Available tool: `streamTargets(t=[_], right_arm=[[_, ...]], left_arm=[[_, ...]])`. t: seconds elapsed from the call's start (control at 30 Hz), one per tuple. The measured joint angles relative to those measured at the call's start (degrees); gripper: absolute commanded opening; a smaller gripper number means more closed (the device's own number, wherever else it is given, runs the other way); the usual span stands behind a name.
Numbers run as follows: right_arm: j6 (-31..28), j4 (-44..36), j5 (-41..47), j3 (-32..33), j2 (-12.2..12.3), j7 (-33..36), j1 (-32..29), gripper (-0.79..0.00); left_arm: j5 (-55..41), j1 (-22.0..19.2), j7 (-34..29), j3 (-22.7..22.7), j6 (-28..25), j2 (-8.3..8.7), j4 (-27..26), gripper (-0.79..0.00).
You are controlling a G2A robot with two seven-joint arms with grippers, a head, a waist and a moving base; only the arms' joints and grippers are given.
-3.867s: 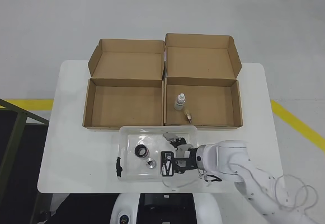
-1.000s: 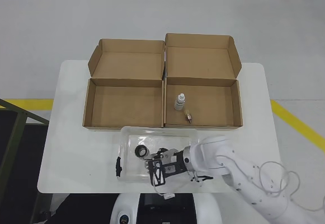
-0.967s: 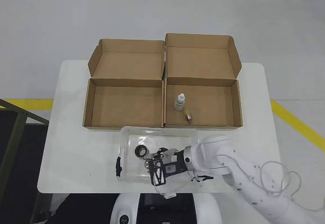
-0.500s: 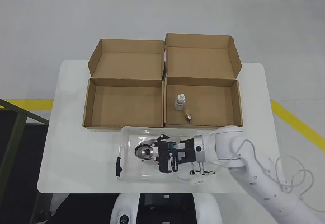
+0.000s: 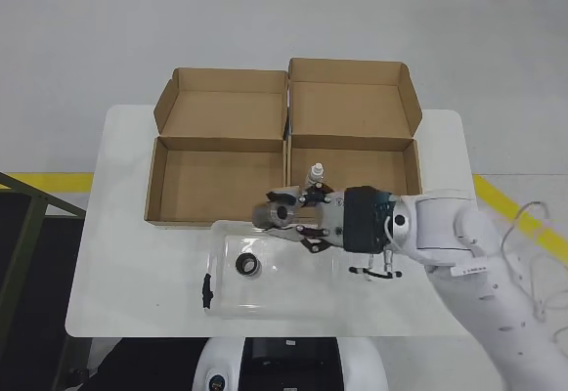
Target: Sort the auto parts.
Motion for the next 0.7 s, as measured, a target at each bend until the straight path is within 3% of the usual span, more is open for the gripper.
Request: streamTargets(t=[0.37,0.7], right_arm=[[0.49,-4.94,4.45,7.08,0.56,-5.22,-1.02,-0.785],[2.35,-7.16,5.24,9.57,0.35,-10.08,-0.62,-0.785]], left_arm=[[0.00,0.00,0.00,0.00,0.00,0.00,0.00,0.000],[0.00,0.00,0.00,0.00,0.00,0.00,0.00,0.000]])
